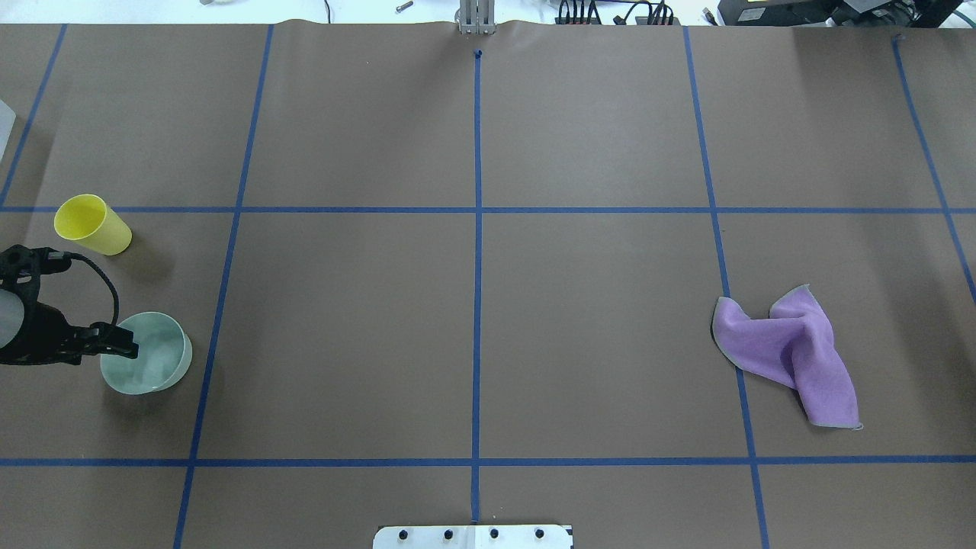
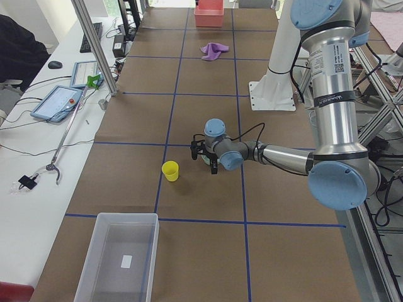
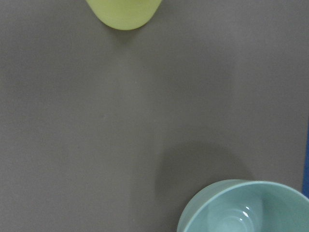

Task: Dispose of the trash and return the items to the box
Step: 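Move the left gripper to the pale green bowl and grasp its rim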

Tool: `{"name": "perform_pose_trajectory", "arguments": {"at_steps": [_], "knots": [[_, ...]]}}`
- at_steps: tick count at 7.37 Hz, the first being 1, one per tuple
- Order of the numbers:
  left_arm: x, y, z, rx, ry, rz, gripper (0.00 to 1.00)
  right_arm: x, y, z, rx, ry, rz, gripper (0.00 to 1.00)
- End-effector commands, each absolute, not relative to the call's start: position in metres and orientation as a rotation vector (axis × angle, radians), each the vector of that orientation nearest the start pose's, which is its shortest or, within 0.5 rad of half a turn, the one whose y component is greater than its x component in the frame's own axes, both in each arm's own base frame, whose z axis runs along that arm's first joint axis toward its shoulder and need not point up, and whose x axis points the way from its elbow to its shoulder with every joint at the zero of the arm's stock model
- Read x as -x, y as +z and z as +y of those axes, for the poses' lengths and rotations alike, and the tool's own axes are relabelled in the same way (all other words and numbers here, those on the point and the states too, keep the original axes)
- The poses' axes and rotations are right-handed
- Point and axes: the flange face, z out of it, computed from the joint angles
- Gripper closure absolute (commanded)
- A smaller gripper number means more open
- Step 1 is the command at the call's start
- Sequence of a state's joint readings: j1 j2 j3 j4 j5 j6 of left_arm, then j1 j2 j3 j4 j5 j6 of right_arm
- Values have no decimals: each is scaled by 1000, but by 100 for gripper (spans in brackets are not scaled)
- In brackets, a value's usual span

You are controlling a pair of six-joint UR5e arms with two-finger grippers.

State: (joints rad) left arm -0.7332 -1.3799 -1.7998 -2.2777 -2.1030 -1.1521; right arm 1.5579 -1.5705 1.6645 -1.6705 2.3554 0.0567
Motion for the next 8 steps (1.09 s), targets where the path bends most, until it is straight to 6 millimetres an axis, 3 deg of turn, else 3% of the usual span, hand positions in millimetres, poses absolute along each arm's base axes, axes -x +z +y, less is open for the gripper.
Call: {"name": "perform_pose_trajectory", "arguments": {"at_steps": [1, 4, 6, 8], "knots": [[-280, 554, -355, 48, -118, 896, 100, -56, 621, -491, 32, 43, -782, 0], [-281, 555, -357, 56, -117, 899, 100, -56, 623, -490, 35, 44, -782, 0], [-263, 543, -345, 109, -99, 946, 100, -56, 624, -489, 38, 45, -785, 0], [-185, 528, -378, 133, -166, 1061, 100, -56, 624, -490, 36, 43, -782, 0]]}}
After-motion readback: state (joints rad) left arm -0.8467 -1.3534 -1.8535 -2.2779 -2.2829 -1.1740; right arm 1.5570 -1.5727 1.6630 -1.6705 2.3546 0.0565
